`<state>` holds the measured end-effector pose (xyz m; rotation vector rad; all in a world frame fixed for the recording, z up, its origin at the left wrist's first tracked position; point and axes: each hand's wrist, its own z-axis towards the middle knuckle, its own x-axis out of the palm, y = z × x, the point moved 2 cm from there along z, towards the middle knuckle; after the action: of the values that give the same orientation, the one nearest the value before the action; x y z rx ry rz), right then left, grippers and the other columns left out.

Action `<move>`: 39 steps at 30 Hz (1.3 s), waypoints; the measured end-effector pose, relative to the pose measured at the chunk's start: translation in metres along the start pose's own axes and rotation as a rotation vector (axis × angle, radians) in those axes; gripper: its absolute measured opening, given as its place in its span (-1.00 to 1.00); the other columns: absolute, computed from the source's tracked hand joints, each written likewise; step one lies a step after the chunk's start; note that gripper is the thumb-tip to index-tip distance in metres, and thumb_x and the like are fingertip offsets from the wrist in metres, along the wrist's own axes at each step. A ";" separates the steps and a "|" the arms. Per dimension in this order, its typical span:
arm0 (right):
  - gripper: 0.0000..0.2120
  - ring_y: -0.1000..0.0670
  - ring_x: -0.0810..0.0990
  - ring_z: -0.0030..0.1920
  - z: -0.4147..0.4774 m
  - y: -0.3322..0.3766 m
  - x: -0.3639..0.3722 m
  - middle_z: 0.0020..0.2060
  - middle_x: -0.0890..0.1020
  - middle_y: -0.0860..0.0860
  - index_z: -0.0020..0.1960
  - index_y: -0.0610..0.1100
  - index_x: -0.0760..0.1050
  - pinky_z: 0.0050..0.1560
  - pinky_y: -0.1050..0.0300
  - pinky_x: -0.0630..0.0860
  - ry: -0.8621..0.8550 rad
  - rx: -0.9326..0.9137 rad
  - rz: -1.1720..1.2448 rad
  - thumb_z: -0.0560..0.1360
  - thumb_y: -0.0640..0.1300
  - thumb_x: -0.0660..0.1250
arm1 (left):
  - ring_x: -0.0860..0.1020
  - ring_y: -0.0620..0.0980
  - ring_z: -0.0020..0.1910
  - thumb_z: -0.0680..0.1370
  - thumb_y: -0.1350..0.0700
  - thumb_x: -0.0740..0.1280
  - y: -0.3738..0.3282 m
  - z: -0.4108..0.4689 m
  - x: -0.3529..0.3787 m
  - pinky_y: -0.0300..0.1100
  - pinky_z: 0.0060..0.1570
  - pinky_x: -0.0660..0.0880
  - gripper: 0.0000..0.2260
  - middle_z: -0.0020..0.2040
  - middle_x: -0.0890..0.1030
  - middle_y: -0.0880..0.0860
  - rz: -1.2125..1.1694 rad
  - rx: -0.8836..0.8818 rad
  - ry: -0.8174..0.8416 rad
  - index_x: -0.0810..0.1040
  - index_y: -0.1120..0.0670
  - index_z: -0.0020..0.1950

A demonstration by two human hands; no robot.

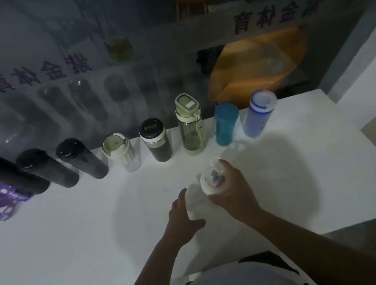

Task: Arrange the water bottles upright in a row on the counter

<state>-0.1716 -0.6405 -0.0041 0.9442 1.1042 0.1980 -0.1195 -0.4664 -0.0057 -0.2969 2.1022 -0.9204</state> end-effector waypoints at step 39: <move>-0.05 -0.15 0.45 0.32 0.214 -0.187 -0.196 0.33 0.44 -0.16 0.46 -0.17 0.18 0.37 0.01 0.35 -0.072 0.177 0.094 0.24 0.00 0.62 | 0.17 0.17 0.50 0.42 -0.04 0.44 -0.100 0.011 0.099 0.18 0.41 0.26 -0.15 0.57 0.08 0.05 0.121 -0.210 -0.100 -0.03 -0.18 0.55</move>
<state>-0.1443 -0.9838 0.0170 1.1541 1.0234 0.1433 -0.1852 -0.5913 0.0023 -0.3129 2.1008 -0.6034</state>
